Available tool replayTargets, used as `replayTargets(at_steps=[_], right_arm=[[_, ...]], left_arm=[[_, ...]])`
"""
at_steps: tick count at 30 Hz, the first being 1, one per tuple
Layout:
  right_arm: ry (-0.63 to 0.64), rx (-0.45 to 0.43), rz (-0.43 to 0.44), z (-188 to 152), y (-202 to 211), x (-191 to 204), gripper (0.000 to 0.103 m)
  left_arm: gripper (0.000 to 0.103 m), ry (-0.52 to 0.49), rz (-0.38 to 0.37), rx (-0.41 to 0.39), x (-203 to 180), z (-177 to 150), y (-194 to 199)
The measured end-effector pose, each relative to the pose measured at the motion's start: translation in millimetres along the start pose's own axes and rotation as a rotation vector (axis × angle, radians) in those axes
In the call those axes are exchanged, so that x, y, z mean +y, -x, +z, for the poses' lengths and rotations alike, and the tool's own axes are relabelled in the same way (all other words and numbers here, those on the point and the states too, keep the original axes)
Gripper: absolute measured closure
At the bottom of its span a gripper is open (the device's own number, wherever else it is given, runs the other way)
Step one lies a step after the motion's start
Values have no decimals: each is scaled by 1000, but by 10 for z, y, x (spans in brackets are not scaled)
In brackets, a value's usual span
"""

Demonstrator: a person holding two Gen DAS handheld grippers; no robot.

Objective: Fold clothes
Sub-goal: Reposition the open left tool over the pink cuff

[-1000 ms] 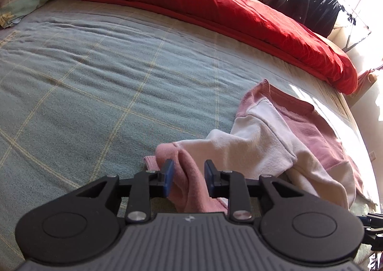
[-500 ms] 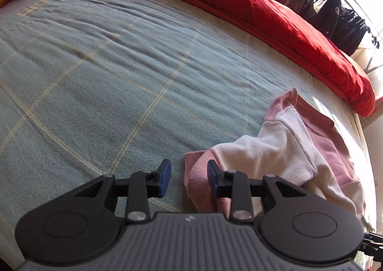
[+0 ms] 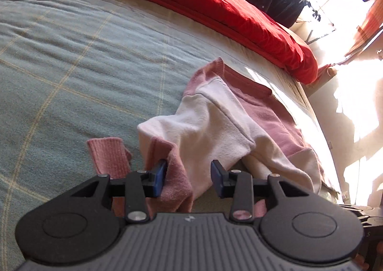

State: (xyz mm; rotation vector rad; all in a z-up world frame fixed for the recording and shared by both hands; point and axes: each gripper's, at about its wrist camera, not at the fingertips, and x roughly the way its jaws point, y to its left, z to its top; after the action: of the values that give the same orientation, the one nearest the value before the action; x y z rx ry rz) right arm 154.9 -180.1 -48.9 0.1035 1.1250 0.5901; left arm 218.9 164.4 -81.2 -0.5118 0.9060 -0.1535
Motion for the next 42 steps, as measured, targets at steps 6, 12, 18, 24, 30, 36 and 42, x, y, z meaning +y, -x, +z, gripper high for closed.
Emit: replayTargets(at_steps=[6, 12, 18, 24, 30, 36, 42], right_arm=[[4, 6, 6, -24, -13, 31, 39], [-11, -1, -5, -30, 40, -33, 39], [-26, -12, 1, -43, 73, -110, 39], [-35, -11, 11, -54, 48, -145, 39], [-32, 0, 7, -52, 3, -129, 38], [-24, 14, -8, -25, -50, -107, 38], [-13, 29, -17, -29, -95, -84, 38]], left_arm=[[64, -69, -34, 75, -343, -16, -353], [64, -87, -62, 149, -552, -160, -675], [64, -164, -66, 102, -669, -132, -423], [59, -201, 3, -34, -439, 160, 72], [59, -129, 138, -4, 103, 239, 98], [59, -1, 87, 68, 406, 33, -133], [59, 113, 46, 94, 547, -56, -314]])
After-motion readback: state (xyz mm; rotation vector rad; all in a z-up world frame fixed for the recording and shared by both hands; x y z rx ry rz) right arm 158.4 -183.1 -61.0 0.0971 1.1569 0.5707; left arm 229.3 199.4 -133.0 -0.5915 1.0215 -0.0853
